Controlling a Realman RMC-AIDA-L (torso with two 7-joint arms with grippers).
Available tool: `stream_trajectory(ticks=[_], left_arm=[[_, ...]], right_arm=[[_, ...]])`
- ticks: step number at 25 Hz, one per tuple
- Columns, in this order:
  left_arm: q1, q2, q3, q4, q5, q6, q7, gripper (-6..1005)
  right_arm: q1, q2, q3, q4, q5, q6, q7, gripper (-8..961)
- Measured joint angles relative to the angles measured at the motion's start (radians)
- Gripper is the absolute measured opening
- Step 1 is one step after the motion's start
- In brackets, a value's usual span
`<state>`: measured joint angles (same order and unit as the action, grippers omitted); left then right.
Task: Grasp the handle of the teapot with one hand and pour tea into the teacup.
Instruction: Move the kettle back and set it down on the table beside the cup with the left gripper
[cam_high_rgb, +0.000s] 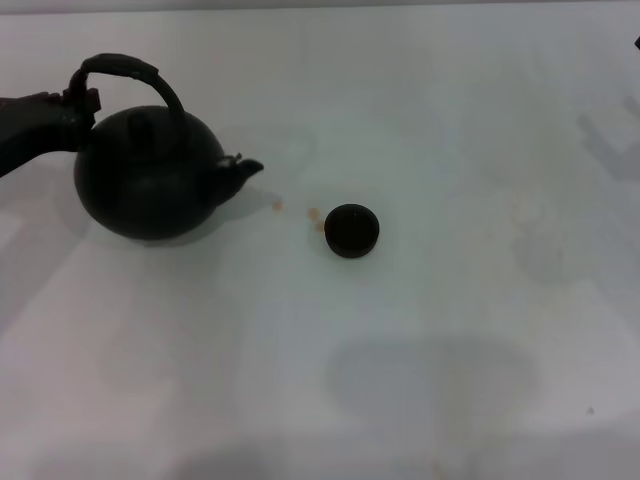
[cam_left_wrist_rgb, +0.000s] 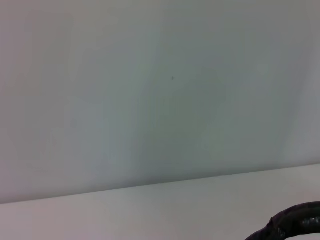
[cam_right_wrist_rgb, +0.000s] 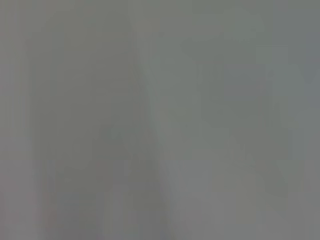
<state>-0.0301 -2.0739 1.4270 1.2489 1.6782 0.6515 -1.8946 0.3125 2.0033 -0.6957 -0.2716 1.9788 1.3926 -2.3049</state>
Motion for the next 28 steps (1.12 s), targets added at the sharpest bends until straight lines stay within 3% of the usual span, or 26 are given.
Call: stream_trajectory(ticks=[6, 19, 23, 28], left_arm=[[-0.023, 0.002, -0.003, -0.033, 0.0, 0.019, 0.001, 172], [-0.006, -0.001, -0.012, -0.026, -0.004, 0.06, 0.013, 260], [0.023, -0.002, -0.043, -0.022, -0.093, 0.112, 0.085, 303], [0.105, -0.003, -0.092, 0.002, -0.246, 0.213, 0.266, 505]], right_arm=[[0.001, 0.0, 0.001, -0.004, 0.002, 0.007, 0.006, 817], [0.001, 0.0, 0.004, 0.0, 0.0, 0.008, 0.009, 816], [-0.001, 0.0, 0.003, 0.0, 0.0, 0.008, 0.009, 817], [-0.007, 0.0, 0.005, 0.0, 0.0, 0.009, 0.009, 817]])
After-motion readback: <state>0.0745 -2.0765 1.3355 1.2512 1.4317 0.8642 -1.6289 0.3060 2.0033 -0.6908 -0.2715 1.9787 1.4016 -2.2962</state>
